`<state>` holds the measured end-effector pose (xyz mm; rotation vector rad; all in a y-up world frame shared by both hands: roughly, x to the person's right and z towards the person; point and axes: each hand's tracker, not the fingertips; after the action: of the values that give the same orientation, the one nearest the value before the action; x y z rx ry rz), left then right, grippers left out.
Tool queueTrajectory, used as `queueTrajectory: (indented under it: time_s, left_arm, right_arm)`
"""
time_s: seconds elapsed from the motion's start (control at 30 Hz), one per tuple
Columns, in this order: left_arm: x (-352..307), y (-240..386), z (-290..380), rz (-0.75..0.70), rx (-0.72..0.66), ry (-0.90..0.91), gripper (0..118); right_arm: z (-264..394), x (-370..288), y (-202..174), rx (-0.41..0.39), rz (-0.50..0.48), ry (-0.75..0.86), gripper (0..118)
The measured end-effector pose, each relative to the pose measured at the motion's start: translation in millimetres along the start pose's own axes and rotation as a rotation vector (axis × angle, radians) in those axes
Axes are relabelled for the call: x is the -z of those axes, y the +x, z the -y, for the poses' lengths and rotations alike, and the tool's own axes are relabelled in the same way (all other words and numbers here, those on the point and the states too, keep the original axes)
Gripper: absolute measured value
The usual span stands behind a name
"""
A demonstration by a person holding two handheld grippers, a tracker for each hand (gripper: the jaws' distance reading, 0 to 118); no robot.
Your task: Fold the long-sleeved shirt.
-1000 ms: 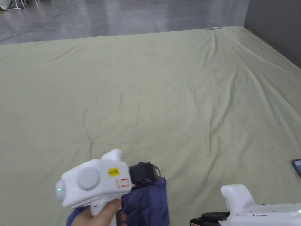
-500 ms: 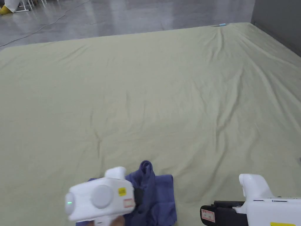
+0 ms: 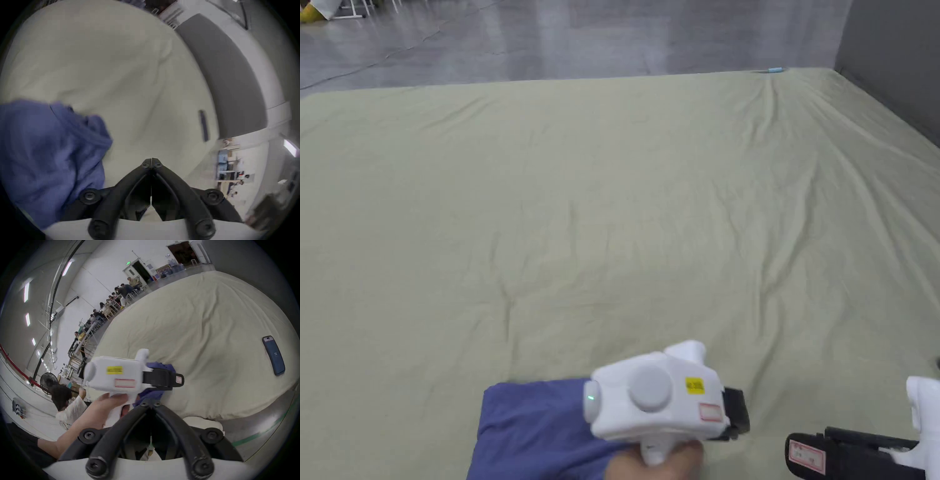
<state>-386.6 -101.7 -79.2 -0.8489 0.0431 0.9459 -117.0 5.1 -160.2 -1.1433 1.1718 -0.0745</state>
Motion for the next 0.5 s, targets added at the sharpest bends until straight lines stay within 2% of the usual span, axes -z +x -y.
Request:
queueTrajectory:
  time_s: [0.07,0.13,0.27,0.33,0.43,0.47,0.5]
  left_arm:
    - [-49,-14,-12,0.026,0.008,0.072,0]
    - [-105,-34,-16,-0.026,-0.001,0.162,0]
    - [-198,-102,-1,-0.279,-0.007,0.269,0]
    - [-223,-134,12,-0.371,-0.060,0.248,0]
    - [-244,-174,38,-0.360,-0.200,0.257,0]
    - [-248,-182,46,-0.335,-0.234,0.270,0]
    - [-249,-189,54,-0.302,-0.266,0.284,0]
  right_arm:
    - [-5,4,-3,0.005,-0.042,0.005,0]
    - [-11,17,-9,-0.002,-0.073,-0.005,0]
    - [-22,73,-29,-0.035,-0.132,-0.067,0]
    - [-27,108,-37,-0.022,-0.151,-0.107,0]
    - [-29,169,-38,0.019,-0.163,-0.198,0]
    - [-29,190,-36,0.018,-0.127,-0.228,0]
    - [-27,213,-31,0.011,-0.038,-0.272,0]
